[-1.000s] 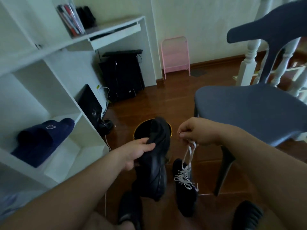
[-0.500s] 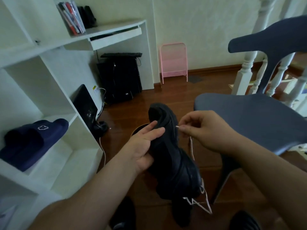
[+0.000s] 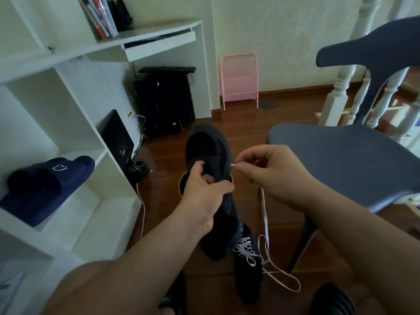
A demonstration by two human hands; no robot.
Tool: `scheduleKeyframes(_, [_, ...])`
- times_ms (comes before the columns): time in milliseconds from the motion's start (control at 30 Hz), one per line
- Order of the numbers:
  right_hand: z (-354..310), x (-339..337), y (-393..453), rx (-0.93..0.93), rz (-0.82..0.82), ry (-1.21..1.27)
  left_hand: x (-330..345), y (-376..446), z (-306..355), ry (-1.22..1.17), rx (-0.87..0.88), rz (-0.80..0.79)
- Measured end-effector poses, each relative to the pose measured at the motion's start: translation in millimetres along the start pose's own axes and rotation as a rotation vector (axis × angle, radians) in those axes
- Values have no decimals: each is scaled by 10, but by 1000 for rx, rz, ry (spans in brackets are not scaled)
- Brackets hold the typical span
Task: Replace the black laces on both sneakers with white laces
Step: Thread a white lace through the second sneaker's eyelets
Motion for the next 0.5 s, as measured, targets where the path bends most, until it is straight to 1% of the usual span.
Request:
scheduleKeyframes(67, [-4, 19, 17, -4, 16, -16, 21, -29, -18, 116, 75, -55])
scheduleKeyframes(133, [-24, 43, 27, -11, 43, -45, 59, -93, -27, 215, 167, -72])
scheduleKeyframes(267, [-52, 95, 34, -11, 106, -156, 130, -180, -35, 316, 301, -102])
scheduleKeyframes(400, [-44, 92, 57, 11, 141, -173, 148, -190, -24, 371, 385, -90])
scheduleKeyframes(500, [-48, 93, 60, 16, 146, -146, 161, -222, -3, 371, 400, -109])
Point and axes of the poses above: each hand's wrist, its own y-axis towards the middle knuckle, its own x-axis out of the palm, z = x × y, the point moved 3 cm from there along y, towards the middle knuckle, and after that the axes turned 6 degrees about -y, right-handed, at the moved point
